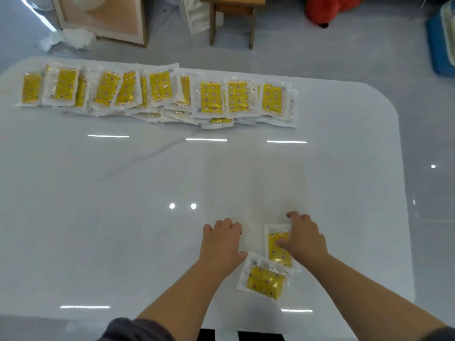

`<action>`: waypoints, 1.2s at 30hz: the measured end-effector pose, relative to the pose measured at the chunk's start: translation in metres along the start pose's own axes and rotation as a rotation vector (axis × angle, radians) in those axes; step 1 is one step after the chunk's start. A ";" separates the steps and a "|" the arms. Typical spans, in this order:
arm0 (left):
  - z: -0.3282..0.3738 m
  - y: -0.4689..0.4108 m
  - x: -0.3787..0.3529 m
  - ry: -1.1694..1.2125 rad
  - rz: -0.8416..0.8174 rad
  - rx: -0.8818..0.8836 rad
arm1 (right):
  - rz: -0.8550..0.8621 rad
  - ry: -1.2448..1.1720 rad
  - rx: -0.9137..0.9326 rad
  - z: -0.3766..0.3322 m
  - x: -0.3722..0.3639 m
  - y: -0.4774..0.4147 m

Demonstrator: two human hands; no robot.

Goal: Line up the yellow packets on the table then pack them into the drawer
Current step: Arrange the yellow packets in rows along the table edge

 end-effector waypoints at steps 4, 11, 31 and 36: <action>0.040 0.003 -0.035 -0.142 -0.070 -0.077 | 0.051 0.104 -0.024 0.015 -0.023 0.008; 0.061 -0.001 -0.065 -0.223 -0.020 -0.119 | -0.034 -0.168 -0.013 0.025 -0.033 -0.007; -0.057 -0.017 -0.014 0.963 0.008 0.386 | -0.220 -1.350 -0.130 -0.026 0.016 -0.036; -0.149 -0.016 0.028 1.268 0.193 0.520 | -0.348 -1.396 -0.043 -0.114 0.027 -0.031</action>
Point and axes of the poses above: each hand's wrist, its own y-axis away from the middle knuckle, its own x-axis out of the back of the hand, z = x × y, the point moved 5 cm from there along -y, towards the middle knuckle, and after that the axes turned 2 degrees about -y, right-handed, at the moved point
